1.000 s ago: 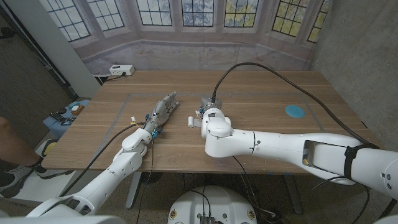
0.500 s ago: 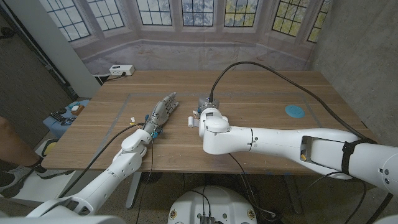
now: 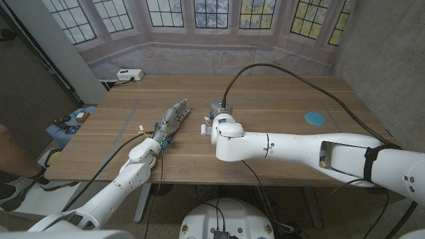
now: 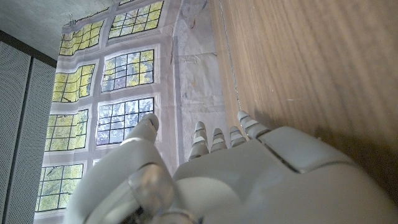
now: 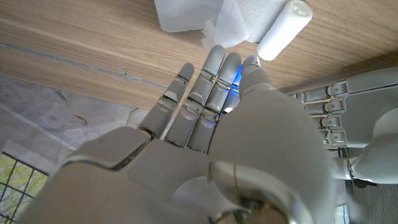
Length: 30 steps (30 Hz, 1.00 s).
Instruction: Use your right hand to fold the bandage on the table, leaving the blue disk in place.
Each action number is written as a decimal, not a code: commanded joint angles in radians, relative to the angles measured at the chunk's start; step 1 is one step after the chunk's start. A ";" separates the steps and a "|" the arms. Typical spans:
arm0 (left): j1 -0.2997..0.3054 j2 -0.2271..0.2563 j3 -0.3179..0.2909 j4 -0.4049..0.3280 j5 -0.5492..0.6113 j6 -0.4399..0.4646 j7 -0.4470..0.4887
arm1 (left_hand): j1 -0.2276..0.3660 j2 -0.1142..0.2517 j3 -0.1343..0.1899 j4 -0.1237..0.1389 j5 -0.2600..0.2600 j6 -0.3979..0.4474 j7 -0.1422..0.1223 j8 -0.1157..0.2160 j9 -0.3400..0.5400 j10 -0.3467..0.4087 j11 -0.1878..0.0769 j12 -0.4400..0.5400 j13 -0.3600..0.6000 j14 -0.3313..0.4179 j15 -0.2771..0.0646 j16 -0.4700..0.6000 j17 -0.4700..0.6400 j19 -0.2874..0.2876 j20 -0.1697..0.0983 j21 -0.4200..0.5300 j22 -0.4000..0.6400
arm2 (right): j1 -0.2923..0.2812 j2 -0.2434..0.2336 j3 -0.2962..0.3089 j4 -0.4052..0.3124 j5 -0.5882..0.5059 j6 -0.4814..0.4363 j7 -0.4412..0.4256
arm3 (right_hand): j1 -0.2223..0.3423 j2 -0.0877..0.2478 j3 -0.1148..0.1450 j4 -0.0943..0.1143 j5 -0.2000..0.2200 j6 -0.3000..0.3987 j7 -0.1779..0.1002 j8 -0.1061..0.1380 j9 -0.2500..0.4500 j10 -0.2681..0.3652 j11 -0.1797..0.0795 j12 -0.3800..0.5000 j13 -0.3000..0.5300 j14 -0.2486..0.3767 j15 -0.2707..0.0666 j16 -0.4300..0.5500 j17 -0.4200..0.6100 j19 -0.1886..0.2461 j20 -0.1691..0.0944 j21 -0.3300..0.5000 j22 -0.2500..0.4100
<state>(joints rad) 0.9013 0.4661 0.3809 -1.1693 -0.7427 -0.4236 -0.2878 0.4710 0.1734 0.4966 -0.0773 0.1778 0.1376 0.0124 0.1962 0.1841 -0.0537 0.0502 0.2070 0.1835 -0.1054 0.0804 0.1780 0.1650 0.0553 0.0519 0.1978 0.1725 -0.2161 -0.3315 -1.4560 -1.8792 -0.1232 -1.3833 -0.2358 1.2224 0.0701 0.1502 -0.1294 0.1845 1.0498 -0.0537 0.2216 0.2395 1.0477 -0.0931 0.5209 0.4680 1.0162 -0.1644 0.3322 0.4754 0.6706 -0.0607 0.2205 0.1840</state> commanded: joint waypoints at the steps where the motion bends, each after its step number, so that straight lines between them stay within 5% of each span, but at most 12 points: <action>1: -0.003 0.006 0.005 -0.005 0.005 0.009 -0.003 | 0.004 0.009 0.006 0.002 0.005 0.007 0.003 0.003 0.002 -0.001 0.002 0.000 0.004 -0.003 0.003 -0.001 0.003 0.001 0.003 -0.002 0.003 | -0.012 -0.050 0.005 -0.058 0.011 -0.013 -0.035 | -0.012 0.001 -0.003 0.001 0.003 -0.006 0.004 -0.003 0.006 -0.010 0.003 -0.009 -0.002 -0.015 -0.058 -0.010 0.000 -0.004 0.008 0.000 0.001; 11: -0.010 0.009 0.010 -0.008 0.009 0.016 -0.007 | 0.004 0.008 0.007 0.002 0.005 0.008 0.003 0.001 0.002 -0.001 0.000 -0.001 0.004 -0.003 0.002 -0.001 0.003 0.001 0.003 -0.002 0.003 | -0.069 -0.080 -0.011 -0.081 -0.170 -0.013 0.020 | -0.055 0.008 -0.012 0.019 0.004 -0.033 0.000 -0.011 0.006 -0.074 0.017 -0.053 -0.023 -0.040 -0.051 -0.030 -0.014 -0.008 0.013 -0.001 0.001; 16: -0.010 0.014 0.010 -0.015 0.011 0.020 -0.004 | 0.004 0.008 0.007 0.002 0.005 0.008 0.004 0.000 0.002 -0.001 0.001 0.000 0.004 -0.003 0.003 -0.001 0.003 0.001 0.003 -0.002 0.003 | -0.104 -0.081 -0.011 -0.071 -0.262 -0.013 0.057 | -0.108 0.023 -0.021 0.046 0.004 -0.042 0.001 -0.012 0.005 -0.088 0.026 -0.072 -0.037 -0.053 -0.040 -0.046 -0.030 -0.006 0.015 0.000 0.002; 30: -0.009 0.043 0.004 -0.065 0.024 0.037 0.018 | 0.004 0.008 0.008 0.002 0.005 0.007 0.004 -0.002 0.002 -0.002 0.000 -0.001 0.004 -0.004 0.002 -0.001 0.003 0.000 0.003 -0.002 0.003 | -0.120 -0.083 -0.013 -0.063 -0.229 -0.009 -0.006 | -0.175 0.026 -0.031 0.069 0.008 -0.075 -0.004 -0.021 -0.003 -0.126 0.040 -0.118 -0.066 -0.082 -0.028 -0.089 -0.077 -0.001 0.018 0.003 0.002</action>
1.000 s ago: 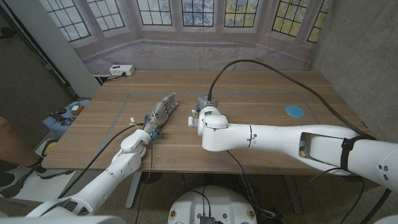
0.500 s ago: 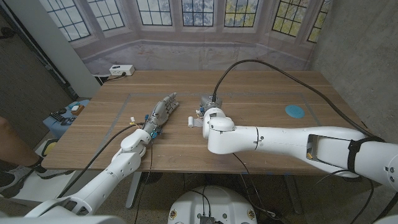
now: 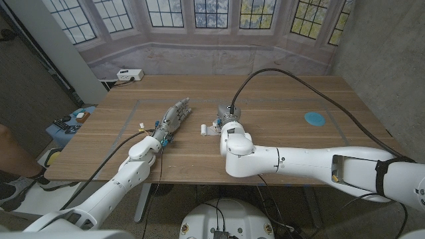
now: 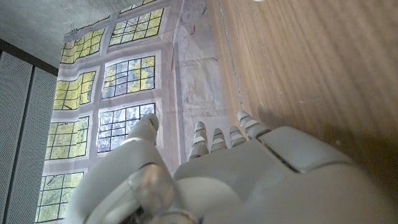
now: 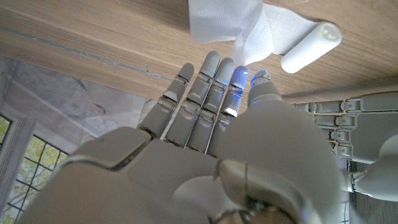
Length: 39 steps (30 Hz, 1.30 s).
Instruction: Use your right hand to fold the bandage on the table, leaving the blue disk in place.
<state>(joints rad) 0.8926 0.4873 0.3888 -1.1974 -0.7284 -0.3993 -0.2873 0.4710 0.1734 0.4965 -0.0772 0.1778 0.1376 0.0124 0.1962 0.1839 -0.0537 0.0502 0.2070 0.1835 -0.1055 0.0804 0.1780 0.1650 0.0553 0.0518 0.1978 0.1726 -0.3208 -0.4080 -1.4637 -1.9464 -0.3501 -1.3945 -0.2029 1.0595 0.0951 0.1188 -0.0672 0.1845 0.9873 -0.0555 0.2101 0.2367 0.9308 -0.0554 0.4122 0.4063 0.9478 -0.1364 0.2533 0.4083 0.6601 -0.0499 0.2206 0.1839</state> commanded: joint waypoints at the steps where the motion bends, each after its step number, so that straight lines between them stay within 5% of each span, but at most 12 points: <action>1: -0.001 0.023 -0.004 -0.039 0.009 0.012 0.017 | 0.004 0.008 0.008 0.002 0.005 0.007 0.003 -0.002 0.002 -0.002 -0.001 -0.001 0.004 -0.003 0.002 -0.001 0.003 0.000 0.003 -0.002 0.003 | -0.013 -0.008 -0.009 0.004 0.003 0.005 -0.045 | -0.014 0.000 0.000 0.006 0.009 -0.012 -0.002 -0.009 -0.001 -0.014 0.001 -0.014 -0.006 -0.018 -0.053 -0.014 -0.015 0.010 0.008 0.003 0.002; 7: -0.005 0.029 -0.006 -0.050 0.013 0.010 0.019 | 0.004 0.008 0.008 0.003 0.005 0.004 0.003 -0.004 0.003 -0.003 -0.001 -0.002 0.004 -0.004 0.002 -0.002 0.003 0.000 0.003 -0.002 0.003 | -0.011 -0.011 -0.020 0.011 0.027 0.012 -0.085 | -0.035 0.004 0.001 0.011 0.012 -0.022 -0.005 -0.010 -0.006 -0.031 0.003 -0.036 -0.019 -0.034 -0.041 -0.032 -0.037 0.013 0.007 0.005 0.003; 11: -0.007 0.030 -0.006 -0.053 0.015 0.010 0.020 | 0.004 0.007 0.009 0.003 0.005 0.002 0.004 -0.006 0.003 -0.003 -0.001 -0.002 0.004 -0.004 0.002 -0.002 0.003 0.000 0.003 -0.002 0.003 | -0.009 -0.017 -0.036 0.013 0.029 0.018 -0.111 | -0.098 0.030 -0.005 0.045 0.012 -0.031 -0.005 -0.011 -0.014 -0.045 0.007 -0.064 -0.037 -0.054 -0.033 -0.046 -0.058 0.012 0.005 0.004 0.003; 16: -0.011 0.031 -0.003 -0.052 0.016 0.015 0.020 | 0.004 0.007 0.009 0.003 0.005 -0.002 0.002 -0.008 0.003 -0.003 -0.001 -0.002 0.004 -0.004 0.002 -0.002 0.003 0.000 0.003 -0.002 0.003 | -0.005 -0.015 -0.064 0.014 0.022 0.002 -0.140 | -0.220 0.074 -0.014 0.118 0.002 -0.047 -0.013 -0.011 -0.026 -0.064 0.013 -0.112 -0.069 -0.086 -0.016 -0.057 -0.088 0.002 -0.003 0.002 0.004; 22: -0.017 0.033 0.000 -0.052 0.021 0.015 0.018 | 0.004 0.007 0.009 0.003 0.005 -0.006 0.000 -0.009 0.003 -0.003 -0.003 -0.002 0.004 -0.004 0.002 -0.001 0.003 0.000 0.002 -0.002 0.003 | 0.000 -0.023 -0.089 0.004 0.024 0.002 -0.161 | -0.315 0.082 -0.022 0.173 -0.003 -0.083 -0.018 -0.018 -0.035 -0.103 0.010 -0.161 -0.098 -0.160 0.013 -0.071 -0.115 -0.015 -0.012 -0.002 0.005; 39: -0.019 0.040 0.003 -0.059 0.024 0.026 0.021 | 0.004 0.007 0.010 0.002 0.005 -0.013 0.001 -0.011 0.003 -0.005 -0.004 -0.002 0.004 -0.005 0.002 -0.002 0.003 -0.001 0.002 -0.002 0.003 | 0.017 -0.026 -0.133 0.009 0.031 0.034 -0.176 | -0.373 0.067 0.002 0.179 0.002 -0.225 -0.009 -0.037 -0.050 -0.275 0.006 -0.243 -0.175 -0.314 0.057 -0.079 -0.187 -0.046 -0.004 -0.008 0.004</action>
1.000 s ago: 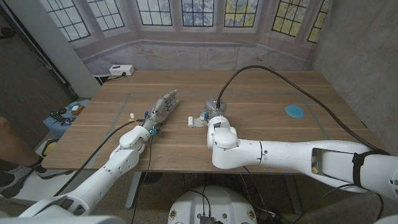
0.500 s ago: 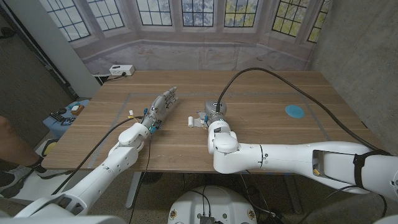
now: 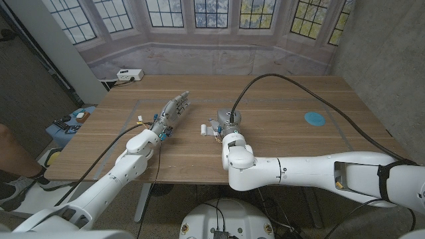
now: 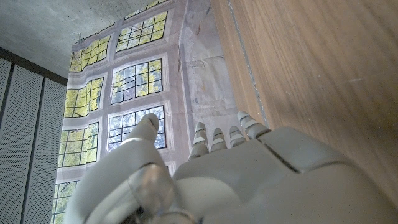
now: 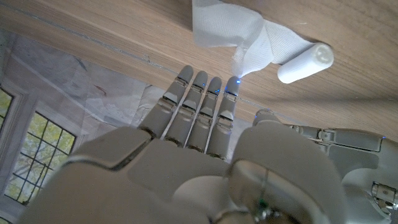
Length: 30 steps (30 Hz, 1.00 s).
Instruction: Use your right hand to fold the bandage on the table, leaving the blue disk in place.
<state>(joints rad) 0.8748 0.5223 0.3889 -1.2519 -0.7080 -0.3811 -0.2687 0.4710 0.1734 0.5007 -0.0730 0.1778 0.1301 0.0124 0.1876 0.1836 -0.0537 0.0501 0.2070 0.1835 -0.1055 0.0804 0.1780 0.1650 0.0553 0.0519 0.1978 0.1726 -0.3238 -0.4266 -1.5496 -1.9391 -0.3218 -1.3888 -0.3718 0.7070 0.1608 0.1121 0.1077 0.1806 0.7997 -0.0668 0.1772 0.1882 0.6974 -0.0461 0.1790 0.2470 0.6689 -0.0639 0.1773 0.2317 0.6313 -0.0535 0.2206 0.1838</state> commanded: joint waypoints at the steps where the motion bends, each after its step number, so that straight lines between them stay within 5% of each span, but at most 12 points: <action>1: -0.002 0.005 0.002 -0.005 0.003 0.009 0.001 | 0.004 0.007 0.006 -0.002 0.005 -0.006 0.002 -0.003 0.003 -0.004 -0.005 -0.002 0.004 -0.005 0.002 -0.002 0.003 -0.001 0.001 -0.002 0.003 | 0.025 -0.011 -0.056 0.001 0.000 0.035 -0.004 | -0.029 0.003 0.010 0.006 0.006 -0.058 0.002 -0.006 -0.002 -0.058 -0.002 -0.011 -0.022 -0.050 -0.014 -0.002 -0.014 -0.023 0.003 -0.010 0.004; 17: 0.003 0.010 0.005 -0.017 0.005 0.016 0.006 | 0.004 0.006 0.006 -0.002 0.005 -0.008 0.000 -0.002 0.003 -0.004 -0.006 -0.002 0.004 -0.005 0.000 -0.001 0.002 -0.001 0.001 -0.002 0.003 | 0.041 -0.028 -0.126 0.030 -0.075 0.090 0.032 | -0.060 0.007 0.029 0.004 0.007 -0.173 -0.005 -0.009 -0.006 -0.165 -0.028 -0.013 -0.055 -0.132 0.004 0.000 -0.033 -0.074 0.006 -0.021 0.002; 30: 0.017 0.023 0.002 -0.034 0.004 0.021 0.011 | 0.004 0.006 0.007 -0.003 0.005 -0.008 0.000 -0.002 0.003 -0.004 -0.004 -0.002 0.004 -0.004 0.001 -0.001 0.002 -0.001 0.001 -0.002 0.003 | 0.009 -0.036 -0.134 0.073 -0.162 0.138 0.057 | -0.065 0.005 0.041 -0.004 0.007 -0.200 -0.016 -0.004 -0.007 -0.201 -0.053 -0.010 -0.062 -0.175 0.016 -0.002 -0.039 -0.100 0.012 -0.025 0.001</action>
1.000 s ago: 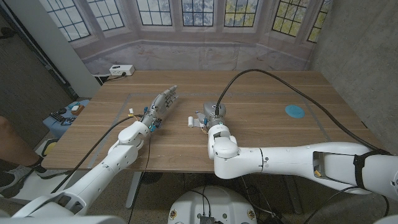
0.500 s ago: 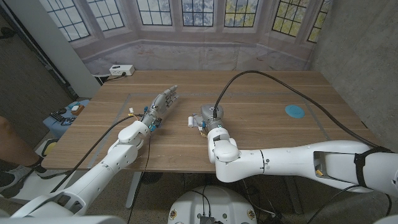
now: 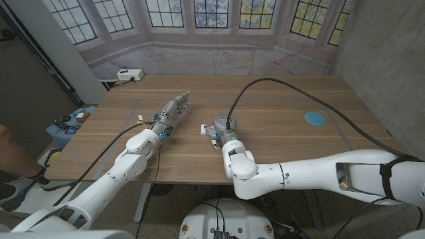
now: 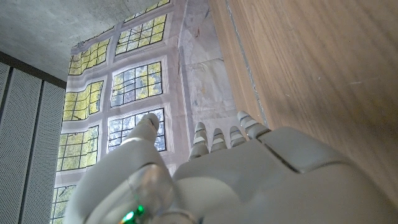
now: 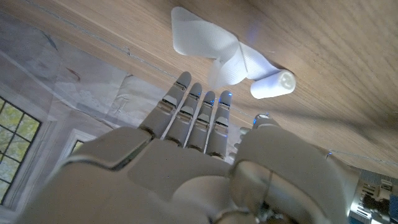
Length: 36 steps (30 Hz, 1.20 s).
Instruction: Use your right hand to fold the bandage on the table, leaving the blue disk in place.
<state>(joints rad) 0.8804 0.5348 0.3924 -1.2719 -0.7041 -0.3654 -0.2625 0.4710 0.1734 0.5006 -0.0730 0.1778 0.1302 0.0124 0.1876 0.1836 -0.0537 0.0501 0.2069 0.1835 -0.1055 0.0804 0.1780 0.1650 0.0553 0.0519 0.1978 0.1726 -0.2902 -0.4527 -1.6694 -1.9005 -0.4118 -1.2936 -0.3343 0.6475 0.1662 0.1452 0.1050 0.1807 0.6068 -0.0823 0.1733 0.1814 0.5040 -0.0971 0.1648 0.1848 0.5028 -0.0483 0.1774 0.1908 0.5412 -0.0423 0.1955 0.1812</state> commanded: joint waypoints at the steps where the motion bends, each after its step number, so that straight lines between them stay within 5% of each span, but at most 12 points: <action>1: 0.013 0.012 -0.003 -0.016 -0.001 0.006 0.004 | 0.004 0.006 0.007 -0.003 0.005 -0.008 -0.001 -0.002 0.003 -0.003 -0.004 -0.002 0.004 -0.004 0.001 -0.001 0.002 -0.001 0.001 -0.002 0.003 | -0.032 -0.009 -0.011 0.041 -0.082 0.045 0.016 | -0.005 0.000 0.009 -0.002 0.007 -0.008 -0.001 0.000 0.000 -0.009 -0.003 0.004 0.000 -0.009 0.000 -0.002 0.002 -0.010 0.001 0.000 0.003; 36: 0.033 0.027 -0.004 -0.052 0.003 0.007 0.014 | 0.003 0.007 0.007 -0.002 0.005 -0.010 -0.001 -0.001 0.003 -0.003 -0.004 -0.002 0.004 -0.005 0.002 -0.002 0.003 -0.001 0.000 -0.002 0.003 | -0.238 -0.024 0.176 0.096 -0.361 0.183 0.120 | 0.000 0.005 0.031 -0.016 0.006 -0.024 -0.007 0.007 -0.001 -0.022 -0.007 0.011 -0.004 -0.018 -0.003 0.006 -0.002 -0.016 -0.003 0.004 0.002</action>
<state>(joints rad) 0.9123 0.5606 0.3871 -1.3207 -0.7023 -0.3571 -0.2477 0.4710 0.1734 0.5006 -0.0730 0.1778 0.1213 0.0106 0.1876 0.1836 -0.0537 0.0501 0.2070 0.1835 -0.1055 0.0804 0.1780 0.1650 0.0553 0.0519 0.1978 0.1725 -0.4713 -0.4705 -1.5520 -1.8045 -0.6882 -1.1466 -0.2537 0.6475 0.1663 0.1673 0.0911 0.1807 0.5891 -0.0893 0.1733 0.1816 0.4849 -0.1022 0.1704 0.1810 0.4878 -0.0495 0.1774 0.1858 0.5315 -0.0465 0.1956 0.1814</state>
